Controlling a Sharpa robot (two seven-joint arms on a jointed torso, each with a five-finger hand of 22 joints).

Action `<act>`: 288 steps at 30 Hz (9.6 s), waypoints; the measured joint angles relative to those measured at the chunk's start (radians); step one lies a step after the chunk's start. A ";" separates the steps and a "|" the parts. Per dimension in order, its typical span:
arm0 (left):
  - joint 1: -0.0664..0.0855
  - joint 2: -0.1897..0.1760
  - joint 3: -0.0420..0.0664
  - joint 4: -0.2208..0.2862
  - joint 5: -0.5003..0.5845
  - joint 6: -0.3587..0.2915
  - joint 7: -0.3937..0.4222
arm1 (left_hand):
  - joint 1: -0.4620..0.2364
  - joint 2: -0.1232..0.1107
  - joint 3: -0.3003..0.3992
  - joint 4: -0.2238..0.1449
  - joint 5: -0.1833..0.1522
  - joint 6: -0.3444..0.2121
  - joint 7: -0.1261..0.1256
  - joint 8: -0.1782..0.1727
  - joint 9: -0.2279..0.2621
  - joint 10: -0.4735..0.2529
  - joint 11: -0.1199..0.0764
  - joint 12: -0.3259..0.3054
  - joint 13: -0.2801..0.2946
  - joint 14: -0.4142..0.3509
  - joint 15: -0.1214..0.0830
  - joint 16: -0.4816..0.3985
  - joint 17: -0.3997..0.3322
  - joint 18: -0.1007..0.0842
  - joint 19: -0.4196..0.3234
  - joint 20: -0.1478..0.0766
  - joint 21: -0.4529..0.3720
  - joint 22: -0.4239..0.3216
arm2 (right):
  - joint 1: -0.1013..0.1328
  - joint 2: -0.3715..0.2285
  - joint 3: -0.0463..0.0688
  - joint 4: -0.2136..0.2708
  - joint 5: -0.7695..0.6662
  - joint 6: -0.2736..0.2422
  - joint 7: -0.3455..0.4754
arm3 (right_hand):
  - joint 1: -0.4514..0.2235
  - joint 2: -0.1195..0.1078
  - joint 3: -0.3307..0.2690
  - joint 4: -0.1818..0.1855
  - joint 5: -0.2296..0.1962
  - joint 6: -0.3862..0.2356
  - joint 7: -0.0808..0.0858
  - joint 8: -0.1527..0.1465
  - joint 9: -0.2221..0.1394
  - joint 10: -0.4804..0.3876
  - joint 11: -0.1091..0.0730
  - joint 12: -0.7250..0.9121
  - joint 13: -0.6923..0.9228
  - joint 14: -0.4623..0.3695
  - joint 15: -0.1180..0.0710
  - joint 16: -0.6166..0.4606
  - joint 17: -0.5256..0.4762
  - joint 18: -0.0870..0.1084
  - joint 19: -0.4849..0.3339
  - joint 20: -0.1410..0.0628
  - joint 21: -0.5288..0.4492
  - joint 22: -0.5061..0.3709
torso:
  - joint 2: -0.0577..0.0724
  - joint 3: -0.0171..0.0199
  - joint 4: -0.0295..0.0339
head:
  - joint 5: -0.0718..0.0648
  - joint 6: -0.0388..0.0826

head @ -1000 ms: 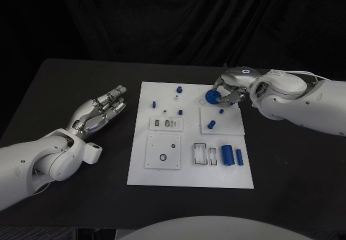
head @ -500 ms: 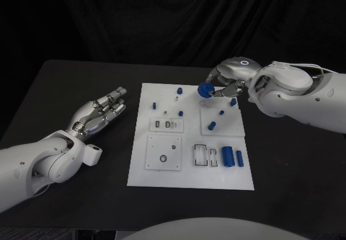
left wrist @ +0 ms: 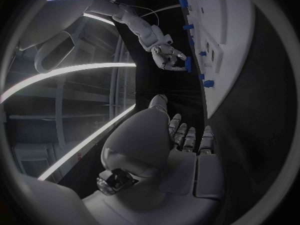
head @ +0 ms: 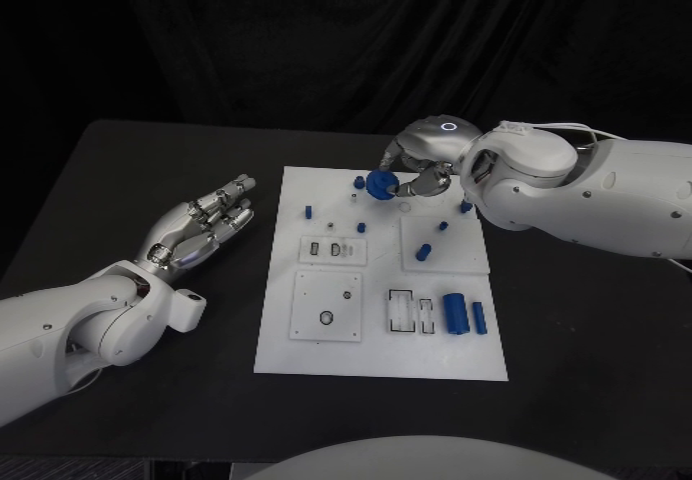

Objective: Assemble the parts on the task board

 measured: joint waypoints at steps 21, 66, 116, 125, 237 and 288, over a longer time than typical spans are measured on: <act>0.000 0.011 0.000 -0.007 0.000 0.006 0.000 | 0.004 0.004 0.000 0.000 0.000 0.000 0.000 0.000 0.000 0.003 0.003 0.000 0.000 0.000 0.000 0.000 0.001 0.000 0.000 0.007 0.000 0.000 | -0.011 0.153 0.000 -0.117 -0.001 0.040 0.002 | -0.011 -0.001 0.002 0.003 -0.033 -0.003 -0.003 0.006 0.000 -0.001 0.014 0.000 0.000 0.000 0.007 0.000 0.000 0.000 0.000 0.000 0.000 0.000 | 0.000 0.0018 0.0026 | -0.007 -0.002; 0.000 0.027 0.000 -0.028 0.000 0.026 0.000 | 0.004 0.004 0.006 0.000 0.000 0.000 0.000 0.000 0.000 -0.001 0.007 0.000 0.000 0.000 0.007 0.000 0.000 0.000 0.000 0.007 0.000 0.000 | -0.030 0.175 0.005 -0.138 -0.001 0.102 -0.009 | -0.038 -0.007 0.052 -0.003 -0.085 -0.171 0.000 -0.108 0.216 -0.002 0.042 0.000 0.000 -0.005 0.031 0.000 0.000 0.000 0.000 0.029 0.000 0.000 | -0.001 0.0022 0.0007 | -0.001 -0.006; 0.000 0.027 0.000 -0.036 0.000 0.034 0.000 | 0.004 0.004 0.005 0.000 0.000 -0.007 0.007 0.000 0.000 -0.001 0.006 0.000 0.000 0.000 0.007 0.000 0.000 0.000 0.000 0.007 0.000 0.000 | -0.040 0.134 0.001 -0.118 -0.002 0.110 -0.004 | -0.038 -0.007 0.055 -0.028 -0.128 -0.269 -0.021 -0.116 0.119 0.002 0.023 0.000 0.000 -0.004 0.018 0.000 0.000 0.000 0.000 0.014 -0.020 0.000 | 0.000 0.0022 0.0001 | -0.001 -0.008; 0.000 0.016 0.000 -0.029 0.000 0.034 0.000 | 0.004 0.004 0.008 0.003 0.004 -0.007 0.007 0.000 0.000 -0.005 0.009 0.000 0.000 0.000 0.007 0.000 0.000 0.000 0.000 0.014 0.000 0.000 | -0.015 0.000 0.002 -0.032 -0.001 0.013 0.008 | -0.088 0.009 0.002 0.029 -0.360 -0.167 -0.003 -0.091 0.103 0.000 0.026 0.000 -0.001 -0.004 0.018 0.000 0.000 0.000 0.000 0.014 -0.015 0.000 | 0.000 0.0024 0.0003 | -0.003 0.003; 0.000 0.016 0.000 -0.036 0.042 0.045 0.000 | -0.028 0.022 -0.014 -0.003 -0.031 -0.004 0.011 0.000 0.000 -0.002 0.013 0.000 0.000 0.000 0.014 0.000 0.000 0.000 0.003 0.018 0.000 0.000 | -0.141 -0.249 -0.003 -0.044 0.057 -0.125 0.055 | 0.073 -0.001 -0.029 0.142 -0.244 -0.031 0.011 -0.084 0.069 0.000 0.033 0.000 0.000 -0.005 0.025 -0.039 0.000 0.000 -0.002 0.019 -0.045 0.000 | -0.002 0.0043 -0.0034 | -0.008 -0.021; 0.000 0.019 0.000 -0.020 0.042 0.052 0.000 | -0.020 0.015 -0.007 -0.010 -0.023 -0.004 0.011 0.000 0.000 -0.002 0.012 0.000 0.000 0.000 0.014 0.000 0.000 0.000 0.000 0.021 0.000 0.000 | -0.112 -0.056 -0.001 0.160 -0.050 -0.139 0.012 | 0.109 0.018 -0.028 0.055 -0.197 0.085 0.019 -0.011 0.119 0.000 0.033 0.000 0.000 -0.005 0.025 -0.043 0.000 0.000 0.000 0.022 -0.054 0.001 | -0.002 0.0031 -0.0031 | 0.029 -0.044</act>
